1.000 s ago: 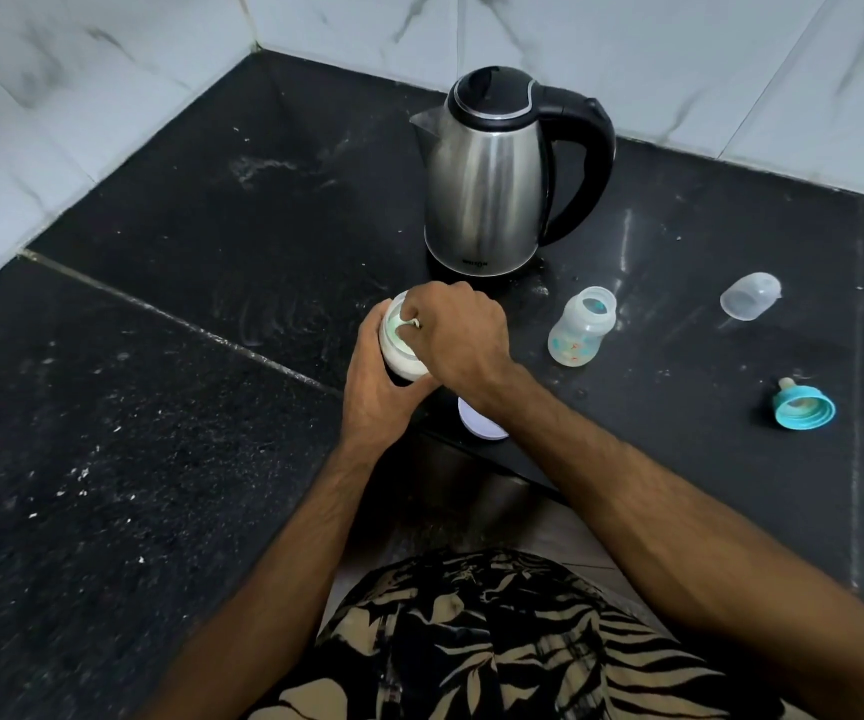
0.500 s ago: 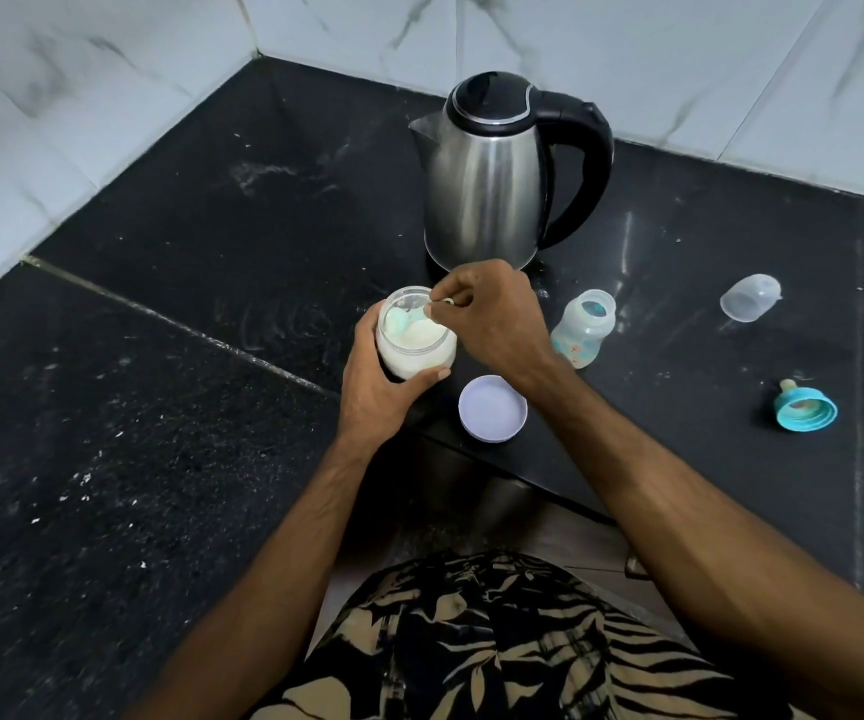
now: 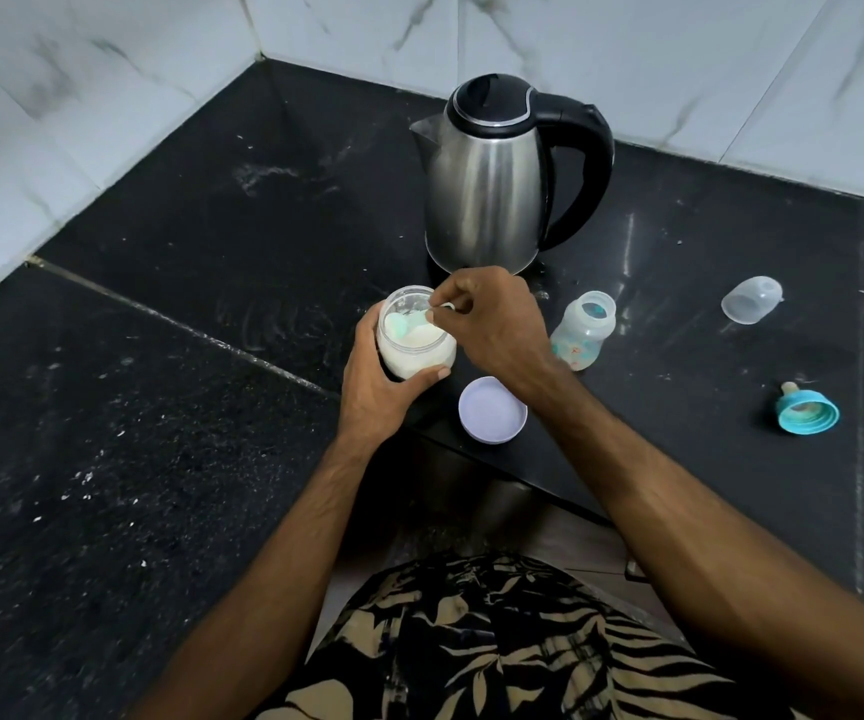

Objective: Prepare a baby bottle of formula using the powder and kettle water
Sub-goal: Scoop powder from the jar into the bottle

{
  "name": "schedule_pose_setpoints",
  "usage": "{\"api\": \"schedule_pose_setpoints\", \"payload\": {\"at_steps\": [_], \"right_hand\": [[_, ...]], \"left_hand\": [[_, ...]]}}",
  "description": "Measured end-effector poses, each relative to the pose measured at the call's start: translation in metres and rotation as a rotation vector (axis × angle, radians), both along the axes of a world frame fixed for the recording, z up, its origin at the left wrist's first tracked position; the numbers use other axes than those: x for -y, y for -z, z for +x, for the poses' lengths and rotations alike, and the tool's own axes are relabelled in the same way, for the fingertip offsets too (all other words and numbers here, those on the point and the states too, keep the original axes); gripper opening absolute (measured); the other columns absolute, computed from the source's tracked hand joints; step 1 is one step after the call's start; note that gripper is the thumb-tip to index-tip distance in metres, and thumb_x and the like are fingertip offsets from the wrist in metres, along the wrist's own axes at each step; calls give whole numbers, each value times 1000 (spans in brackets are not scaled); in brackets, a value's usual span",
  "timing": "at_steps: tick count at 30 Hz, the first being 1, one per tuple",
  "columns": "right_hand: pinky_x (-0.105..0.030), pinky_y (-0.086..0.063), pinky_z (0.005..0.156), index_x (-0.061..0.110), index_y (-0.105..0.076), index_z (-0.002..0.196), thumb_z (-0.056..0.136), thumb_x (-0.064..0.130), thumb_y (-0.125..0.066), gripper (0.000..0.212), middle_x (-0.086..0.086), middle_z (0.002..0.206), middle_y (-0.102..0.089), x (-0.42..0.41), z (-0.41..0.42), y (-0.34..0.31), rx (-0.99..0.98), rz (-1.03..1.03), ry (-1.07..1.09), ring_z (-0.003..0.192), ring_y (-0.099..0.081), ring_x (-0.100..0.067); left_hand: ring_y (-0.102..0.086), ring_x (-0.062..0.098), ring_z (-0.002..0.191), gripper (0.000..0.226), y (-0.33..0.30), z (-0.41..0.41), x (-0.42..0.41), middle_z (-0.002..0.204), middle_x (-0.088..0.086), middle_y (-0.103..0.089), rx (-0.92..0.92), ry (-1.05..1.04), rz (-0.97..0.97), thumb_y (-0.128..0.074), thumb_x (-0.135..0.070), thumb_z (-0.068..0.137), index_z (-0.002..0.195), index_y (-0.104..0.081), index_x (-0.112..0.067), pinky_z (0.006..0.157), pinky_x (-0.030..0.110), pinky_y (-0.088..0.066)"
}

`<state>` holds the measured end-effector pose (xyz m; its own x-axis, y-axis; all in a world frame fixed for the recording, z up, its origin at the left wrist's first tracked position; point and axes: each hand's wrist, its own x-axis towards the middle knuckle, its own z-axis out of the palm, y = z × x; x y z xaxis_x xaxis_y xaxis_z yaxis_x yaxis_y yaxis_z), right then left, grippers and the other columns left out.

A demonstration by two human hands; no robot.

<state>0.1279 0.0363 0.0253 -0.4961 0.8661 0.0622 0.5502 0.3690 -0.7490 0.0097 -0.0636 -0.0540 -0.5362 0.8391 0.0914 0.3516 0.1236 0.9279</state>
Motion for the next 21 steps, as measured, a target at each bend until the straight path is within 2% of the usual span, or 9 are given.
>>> {"api": "schedule_pose_setpoints", "payload": {"at_steps": [4, 7, 12, 17, 21], "right_hand": [[-40, -57, 80, 27, -73, 82, 77, 25, -78, 7, 10, 83, -72, 3, 0, 1, 1, -38, -70, 79, -67, -7], [-40, -58, 79, 25, -74, 81, 78, 23, -78, 6, 12, 79, -71, 0, 3, 0, -12, -39, -35, 76, -66, -6], [-36, -57, 75, 22, -74, 87, 83, 22, -76, 5, 12, 74, -65, -3, 6, -3, -12, 24, -4, 74, -63, -7], [-36, -57, 77, 27, -73, 83, 80, 24, -78, 6, 12, 80, -69, -1, 3, -2, 6, 19, -91, 75, -63, -5], [-36, -58, 76, 26, -72, 80, 79, 21, -79, 8, 10, 79, -71, -3, 5, -1, -12, -25, -72, 73, -65, -6]], "left_hand": [[-52, -12, 116, 90, 0, -1, 0, 127, -27, -55, 6, -4, -2, -91, -21, 67, 138, -39, -38, 93, 7, -42], [-51, -15, 114, 90, 0, 0, 0, 126, -30, -53, -1, -1, -6, -91, -21, 67, 138, -39, -37, 91, 5, -41], [-50, -10, 120, 92, 2, -1, -2, 131, -23, -54, -5, 0, -4, -92, -23, 66, 141, -40, -31, 97, 13, -43], [-51, -10, 118, 92, 2, -2, -1, 129, -24, -55, -4, -7, -9, -91, -25, 66, 141, -39, -34, 96, 12, -43], [-51, -12, 117, 90, 2, -2, -1, 128, -27, -54, -12, -2, -8, -90, -27, 66, 139, -38, -38, 95, 10, -42]]}}
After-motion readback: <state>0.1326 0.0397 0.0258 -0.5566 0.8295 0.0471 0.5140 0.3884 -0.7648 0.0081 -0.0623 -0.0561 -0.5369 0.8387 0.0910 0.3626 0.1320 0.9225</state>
